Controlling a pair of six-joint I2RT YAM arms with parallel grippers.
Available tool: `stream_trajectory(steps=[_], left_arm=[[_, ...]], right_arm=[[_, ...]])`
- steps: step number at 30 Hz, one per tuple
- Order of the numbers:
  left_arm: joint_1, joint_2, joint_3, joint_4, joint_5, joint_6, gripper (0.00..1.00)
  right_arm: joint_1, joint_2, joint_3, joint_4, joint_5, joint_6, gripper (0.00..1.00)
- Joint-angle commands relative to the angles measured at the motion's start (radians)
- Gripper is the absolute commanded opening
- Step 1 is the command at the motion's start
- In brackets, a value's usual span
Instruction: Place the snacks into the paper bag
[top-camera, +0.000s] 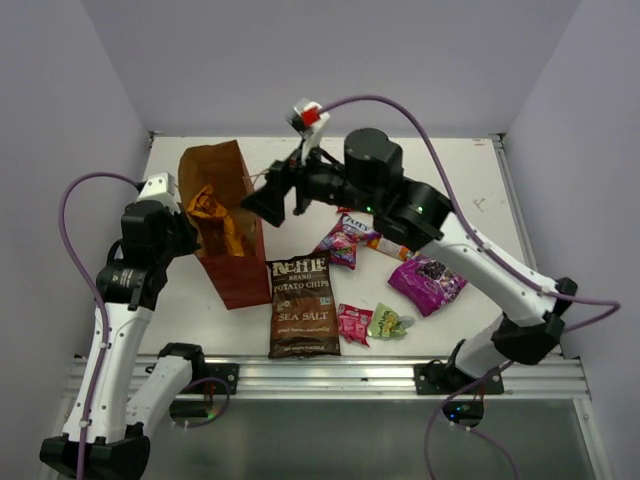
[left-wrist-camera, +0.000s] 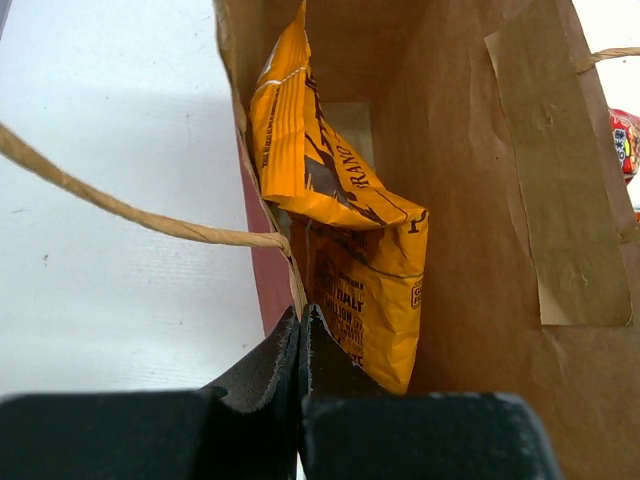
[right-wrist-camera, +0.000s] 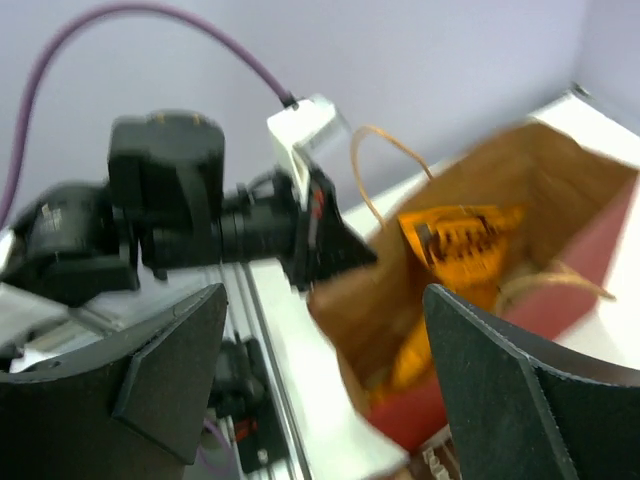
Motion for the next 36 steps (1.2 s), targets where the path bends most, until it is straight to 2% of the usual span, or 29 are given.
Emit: stream_trajectory(steps=[1,2,3,6,11,13,16,19,22,31,33,34,35,36], left_arm=[[-0.006,0.016,0.025,0.054,0.012,0.034,0.00],[-0.006,0.017,0.028,0.054,0.012,0.034,0.00],[-0.006,0.020,0.031,0.054,0.013,0.034,0.00],[-0.006,0.025,0.038,0.045,0.015,0.040,0.00],[-0.007,0.033,0.054,0.031,0.030,0.044,0.00],[-0.006,0.036,0.058,0.029,0.039,0.044,0.00],[-0.006,0.039,0.074,0.019,0.045,0.046,0.00],[-0.006,0.033,0.084,-0.003,0.042,0.051,0.00],[-0.007,0.022,0.083,-0.018,0.041,0.047,0.00],[-0.006,0.007,0.091,-0.052,0.021,0.046,0.00],[-0.006,0.001,0.089,-0.060,0.018,0.047,0.00],[-0.006,-0.004,0.086,-0.066,0.016,0.047,0.00],[-0.006,-0.006,0.084,-0.067,0.016,0.047,0.00],[-0.006,-0.009,0.081,-0.069,0.013,0.046,0.00]], right_arm=[[0.003,-0.143,-0.257,-0.098,0.132,-0.051,0.86],[0.003,-0.173,-0.326,-0.109,0.184,-0.052,0.88],[0.003,-0.229,-0.467,-0.112,0.205,-0.051,0.93],[0.000,-0.285,-0.694,-0.106,0.239,-0.025,0.99],[-0.040,-0.227,-0.782,-0.094,0.227,0.011,0.99],[-0.075,-0.196,-0.863,-0.049,0.121,0.055,0.99],[-0.123,-0.188,-0.971,0.069,0.074,0.098,0.99],[-0.130,-0.156,-1.011,0.098,0.074,0.104,0.99],[-0.135,-0.109,-1.080,0.195,-0.001,0.132,0.99],[-0.133,0.098,-1.052,0.298,-0.164,0.081,0.98],[-0.133,0.118,-1.036,0.301,-0.185,0.072,0.88],[-0.133,0.131,-1.031,0.299,-0.190,0.069,0.75],[-0.133,0.132,-1.025,0.287,-0.192,0.066,0.49],[-0.135,0.131,-1.013,0.276,-0.198,0.058,0.30]])
